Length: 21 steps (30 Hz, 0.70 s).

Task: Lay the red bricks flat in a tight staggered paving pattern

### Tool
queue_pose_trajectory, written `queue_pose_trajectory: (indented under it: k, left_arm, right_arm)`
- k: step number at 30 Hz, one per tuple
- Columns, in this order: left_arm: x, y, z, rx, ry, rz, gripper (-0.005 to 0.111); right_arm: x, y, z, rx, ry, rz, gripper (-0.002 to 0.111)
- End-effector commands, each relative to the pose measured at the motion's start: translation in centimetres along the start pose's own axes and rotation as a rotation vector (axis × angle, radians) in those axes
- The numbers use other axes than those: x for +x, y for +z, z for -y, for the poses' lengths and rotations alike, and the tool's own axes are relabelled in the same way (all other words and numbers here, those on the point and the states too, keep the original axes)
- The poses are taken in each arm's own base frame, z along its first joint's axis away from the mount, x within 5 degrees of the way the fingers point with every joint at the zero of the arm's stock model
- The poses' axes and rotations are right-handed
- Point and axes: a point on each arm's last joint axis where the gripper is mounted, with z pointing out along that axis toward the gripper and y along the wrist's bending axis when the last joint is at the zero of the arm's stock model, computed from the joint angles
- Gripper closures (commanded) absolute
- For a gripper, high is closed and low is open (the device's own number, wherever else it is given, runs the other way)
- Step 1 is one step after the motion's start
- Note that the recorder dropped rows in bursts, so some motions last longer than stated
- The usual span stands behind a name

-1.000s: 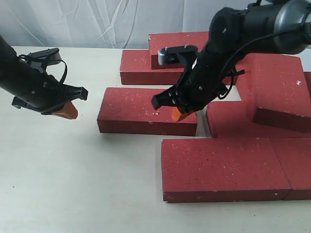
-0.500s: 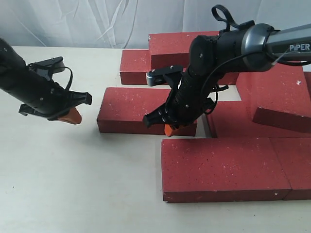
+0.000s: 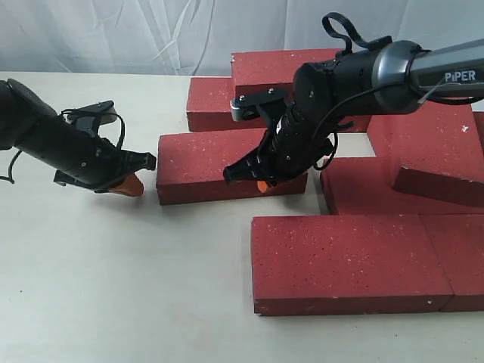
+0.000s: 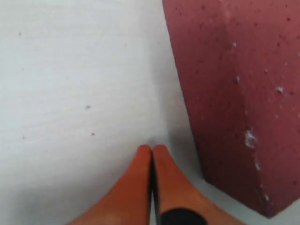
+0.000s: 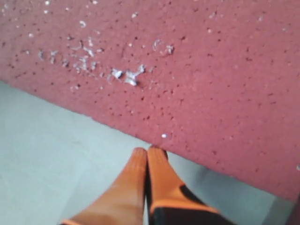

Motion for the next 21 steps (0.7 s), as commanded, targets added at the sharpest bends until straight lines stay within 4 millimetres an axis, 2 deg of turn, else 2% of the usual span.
queue_pose_trajectory:
  k: [1, 7, 14, 21]
  left_arm:
    - [-1.0, 1.1, 0.1, 0.016, -0.032, 0.016, 0.107]
    - [-2.3, 2.5, 0.2, 0.063, -0.07, 0.026, 0.107]
    - [-4.1, 3.0, 0.6, 0.108, -0.128, 0.077, 0.107]
    - [-4.9, 4.5, 0.9, 0.19, -0.163, 0.035, 0.107]
  right_arm:
    - [-0.2, 0.5, 0.3, 0.025, 0.017, 0.024, 0.109]
    - [-0.5, 0.9, 0.4, 0.025, 0.059, 0.06, 0.109]
    - [-0.9, 0.9, 0.4, 0.022, 0.08, 0.109, 0.109]
    - [-1.1, 0.9, 0.4, 0.02, 0.102, 0.132, 0.109]
